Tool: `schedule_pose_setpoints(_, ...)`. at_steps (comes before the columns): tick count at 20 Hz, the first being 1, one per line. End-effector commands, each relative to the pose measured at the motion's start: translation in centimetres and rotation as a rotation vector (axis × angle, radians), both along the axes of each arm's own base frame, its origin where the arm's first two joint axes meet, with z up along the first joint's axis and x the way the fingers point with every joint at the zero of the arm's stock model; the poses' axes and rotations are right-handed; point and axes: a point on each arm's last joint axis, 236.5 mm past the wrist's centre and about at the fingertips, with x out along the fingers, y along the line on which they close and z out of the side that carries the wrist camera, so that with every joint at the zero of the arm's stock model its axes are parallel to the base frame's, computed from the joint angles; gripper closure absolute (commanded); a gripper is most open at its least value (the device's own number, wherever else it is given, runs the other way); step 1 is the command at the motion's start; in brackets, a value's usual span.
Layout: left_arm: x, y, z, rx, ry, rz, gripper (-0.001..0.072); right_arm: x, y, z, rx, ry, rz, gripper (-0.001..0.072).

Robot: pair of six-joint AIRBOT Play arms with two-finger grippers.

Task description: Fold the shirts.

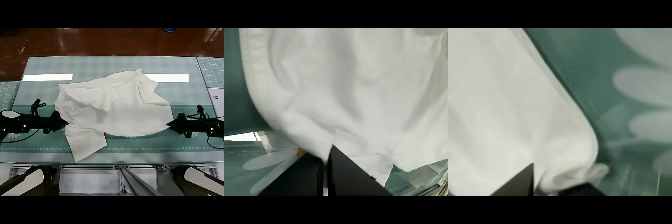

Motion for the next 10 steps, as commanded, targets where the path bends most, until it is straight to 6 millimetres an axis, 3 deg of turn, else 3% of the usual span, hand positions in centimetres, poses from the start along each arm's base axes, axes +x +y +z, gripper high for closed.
schedule_pose_setpoints(1,0.7,0.2,0.5,0.002,-0.018,0.001,0.0687,4.7,1.4,2.6,-0.012,-0.162,0.063,0.0692)
schedule_pose_setpoints(3,2.6,0.2,2.5,-0.011,-0.073,-0.002,0.0687,6.3,3.7,5.1,0.001,-0.226,0.18,0.0693)
schedule_pose_setpoints(5,5.9,0.2,6.9,-0.039,-0.188,-0.006,0.0687,8.7,5.5,9.8,-0.009,-0.336,0.303,0.0693)
schedule_pose_setpoints(7,9.7,0.1,14.2,-0.067,-0.375,-0.003,0.0687,11.6,6.5,16.5,-0.062,-0.495,0.365,0.0693)
schedule_pose_setpoints(10,13.1,0.4,27.8,-0.03,-0.726,-0.008,0.0687,14.2,6.6,31.0,-0.214,-0.821,0.376,0.0693)
